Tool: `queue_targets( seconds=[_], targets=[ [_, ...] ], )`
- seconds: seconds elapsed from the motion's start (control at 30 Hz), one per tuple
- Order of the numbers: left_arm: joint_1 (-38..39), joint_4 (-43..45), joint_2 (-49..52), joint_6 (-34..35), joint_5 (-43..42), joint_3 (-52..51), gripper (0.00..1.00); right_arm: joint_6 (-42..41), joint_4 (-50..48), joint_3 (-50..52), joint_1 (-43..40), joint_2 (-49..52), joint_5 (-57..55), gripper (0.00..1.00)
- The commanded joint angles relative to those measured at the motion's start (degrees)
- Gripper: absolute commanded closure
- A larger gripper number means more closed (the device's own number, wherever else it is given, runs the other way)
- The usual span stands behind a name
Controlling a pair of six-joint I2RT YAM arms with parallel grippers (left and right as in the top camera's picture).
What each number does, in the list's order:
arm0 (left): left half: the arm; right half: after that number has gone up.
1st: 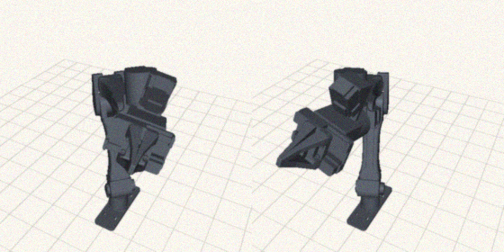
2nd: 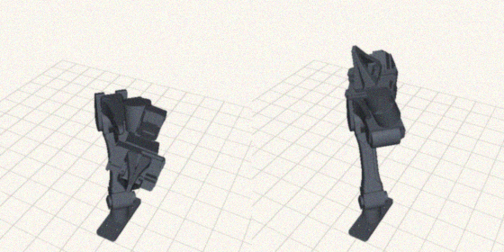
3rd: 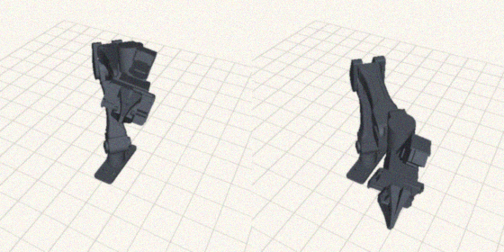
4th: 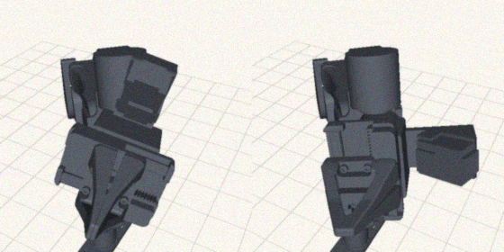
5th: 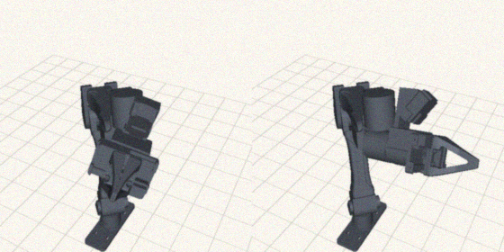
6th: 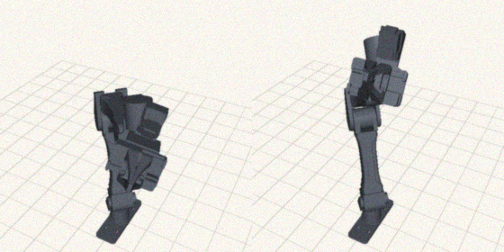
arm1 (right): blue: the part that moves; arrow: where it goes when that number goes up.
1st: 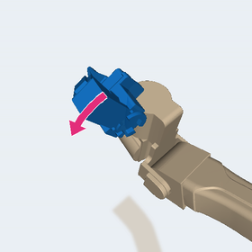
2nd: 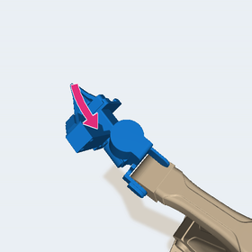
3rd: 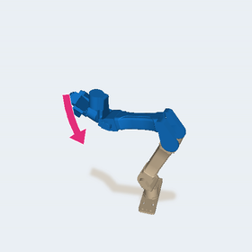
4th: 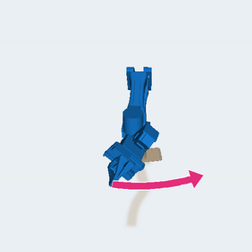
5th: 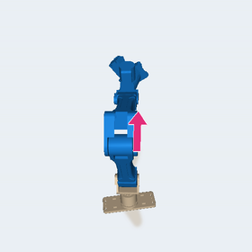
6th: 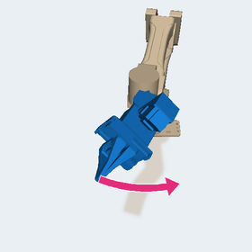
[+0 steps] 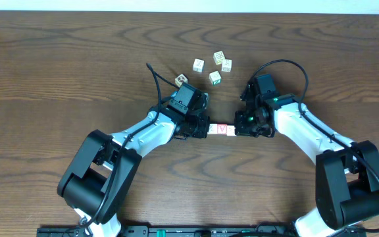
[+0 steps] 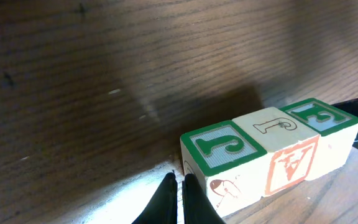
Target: Lift 3 blocks
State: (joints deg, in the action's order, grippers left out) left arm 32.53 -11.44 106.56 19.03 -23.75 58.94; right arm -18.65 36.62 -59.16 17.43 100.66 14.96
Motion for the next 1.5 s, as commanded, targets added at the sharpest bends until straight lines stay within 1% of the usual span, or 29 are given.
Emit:
queue_targets(
  seconds=[0.0, 0.23, 0.6, 0.77, 0.93, 1.47],
  targets=[
    [1.6, 0.4, 0.0, -1.2, -2.4, 1.3, 0.93, 0.5, -0.4, -0.3, 2.2, -0.2, 4.6, 0.99],
    [1.6, 0.1, 0.0, -1.2, -2.0, 1.3, 0.93, 0.5, -0.1, 0.6, 2.2, -0.2, 4.5, 0.99],
    [1.6, -0.5, 1.2, -1.4, -1.0, 1.2, 0.93, 0.5, -2.8, 3.1, 2.2, -0.2, 4.3, 0.99],
    [1.6, -1.4, 1.4, -1.4, 2.3, 1.2, 0.93, 0.5, -2.8, 3.1, 2.2, -0.2, 0.2, 0.99],
    [1.6, -2.7, 1.4, -1.4, 5.3, 1.2, 0.93, 0.5, -2.8, 3.1, 2.1, -0.2, -0.2, 0.99],
    [1.5, -2.7, 1.4, -1.4, 8.0, 1.2, 0.92, 0.4, -2.5, 3.1, 1.5, -0.2, -6.3, 0.99]
  ],
)
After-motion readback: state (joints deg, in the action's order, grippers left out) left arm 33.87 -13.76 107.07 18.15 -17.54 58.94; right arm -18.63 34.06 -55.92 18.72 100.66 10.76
